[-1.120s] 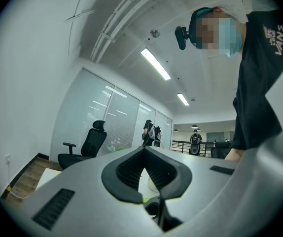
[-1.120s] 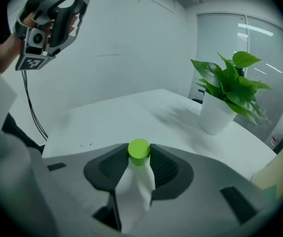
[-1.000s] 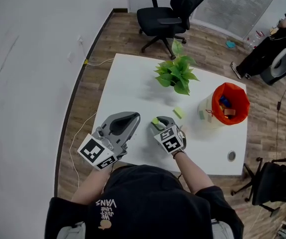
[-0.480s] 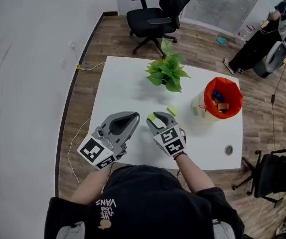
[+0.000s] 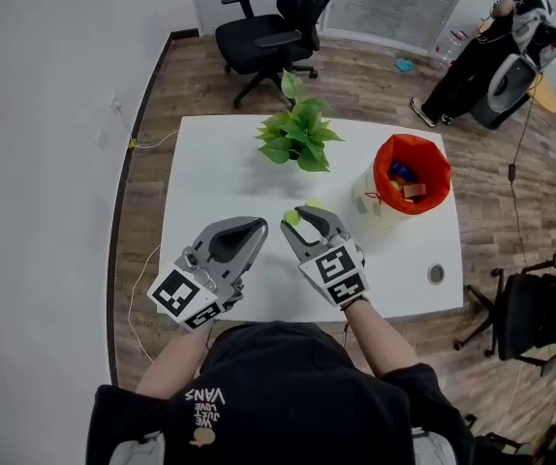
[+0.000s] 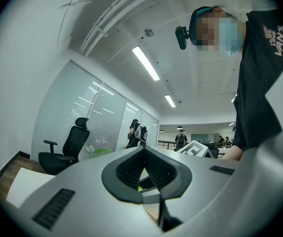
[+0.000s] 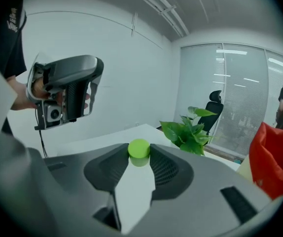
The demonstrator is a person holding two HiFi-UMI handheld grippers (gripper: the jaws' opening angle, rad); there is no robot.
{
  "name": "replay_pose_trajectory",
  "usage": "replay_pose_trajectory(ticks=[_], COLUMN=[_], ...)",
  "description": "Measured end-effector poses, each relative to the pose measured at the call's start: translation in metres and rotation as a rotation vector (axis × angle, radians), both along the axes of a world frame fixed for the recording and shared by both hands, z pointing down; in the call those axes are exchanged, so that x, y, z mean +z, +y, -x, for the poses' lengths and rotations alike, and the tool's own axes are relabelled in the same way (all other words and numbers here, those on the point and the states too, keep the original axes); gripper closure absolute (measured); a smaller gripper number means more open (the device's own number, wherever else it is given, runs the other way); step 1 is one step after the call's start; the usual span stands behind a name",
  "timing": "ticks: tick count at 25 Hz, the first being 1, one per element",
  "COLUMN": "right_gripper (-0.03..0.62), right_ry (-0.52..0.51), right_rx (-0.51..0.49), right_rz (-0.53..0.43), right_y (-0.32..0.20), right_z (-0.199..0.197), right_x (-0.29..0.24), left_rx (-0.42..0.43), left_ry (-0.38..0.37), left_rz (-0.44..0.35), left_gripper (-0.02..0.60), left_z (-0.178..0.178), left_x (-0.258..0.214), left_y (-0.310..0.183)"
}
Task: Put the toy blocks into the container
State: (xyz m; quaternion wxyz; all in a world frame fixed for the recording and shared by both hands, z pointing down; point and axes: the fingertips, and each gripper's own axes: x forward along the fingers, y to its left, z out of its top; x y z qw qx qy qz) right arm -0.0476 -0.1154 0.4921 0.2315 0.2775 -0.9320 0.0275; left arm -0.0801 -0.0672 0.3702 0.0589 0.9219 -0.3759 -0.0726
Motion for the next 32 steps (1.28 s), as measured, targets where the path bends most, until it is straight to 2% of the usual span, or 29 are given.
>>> replay_pose_trajectory(ticks=[18,32], right_gripper=[0.448,0.448], right_ry=[-0.078,-0.072], right_rx=[0.209,0.361], right_rz=[-0.124,-0.203], right_y=[-0.001,-0.025], right_z=[-0.084,-0.157], right_x=[-0.068,-0.101], left_rx=[0.19,0.265], left_ry=[0.018,0.026], left_rz=[-0.005,-0.021], left_gripper=[0.571,0.571], left_z=[-0.062,-0.099], left_x=[0.001,-0.005], left_y=[-0.006,-0.014])
